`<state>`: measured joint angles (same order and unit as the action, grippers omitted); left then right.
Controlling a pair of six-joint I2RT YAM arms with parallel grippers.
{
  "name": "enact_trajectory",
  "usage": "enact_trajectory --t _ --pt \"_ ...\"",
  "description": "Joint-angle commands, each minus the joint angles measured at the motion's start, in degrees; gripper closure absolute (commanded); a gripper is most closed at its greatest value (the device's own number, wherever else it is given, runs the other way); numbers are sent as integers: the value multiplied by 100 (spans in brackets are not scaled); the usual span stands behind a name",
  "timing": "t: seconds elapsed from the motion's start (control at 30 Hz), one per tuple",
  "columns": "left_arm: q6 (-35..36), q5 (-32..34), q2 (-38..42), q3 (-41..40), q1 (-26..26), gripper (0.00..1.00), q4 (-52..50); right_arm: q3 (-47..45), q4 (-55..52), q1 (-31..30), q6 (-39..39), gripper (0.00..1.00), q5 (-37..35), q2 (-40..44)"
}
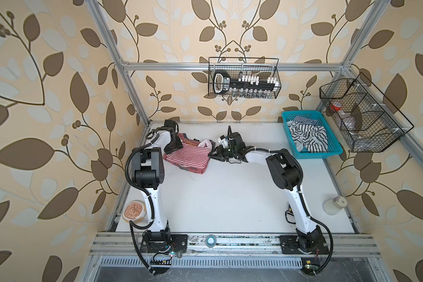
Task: Fold and stack tank tops
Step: Place the tank top at the tank top, then move several tank tops to the top-left of the table.
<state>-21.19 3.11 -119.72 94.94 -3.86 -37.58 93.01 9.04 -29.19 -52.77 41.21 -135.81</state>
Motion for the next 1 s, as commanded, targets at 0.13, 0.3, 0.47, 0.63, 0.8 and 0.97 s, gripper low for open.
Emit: enact_trajectory --t 0.13,0.3,0.47,0.63,0.8,0.97 --pt "-77 -135 1244 316 -59 33 -188 -982 -40 253 396 62 -301 1281" --pt "-232 -682 1620 -71 230 39 -326 -1521 -303 394 722 60 -437 1893" --pt "-242 -446 1224 -90 872 43 -838 -1855 -484 482 966 59 -422 2269" --pt "-419 -114 536 -13 1168 43 -984 -2155 -469 585 1048 58 -355 2578" --pt "-661 305 -186 168 1168 43 -1099 -2532 -447 710 1100 58 -292 2768" --pt "-875 411 -742 323 1153 42 -1045 -2734 -392 816 1110 58 -238 2862"
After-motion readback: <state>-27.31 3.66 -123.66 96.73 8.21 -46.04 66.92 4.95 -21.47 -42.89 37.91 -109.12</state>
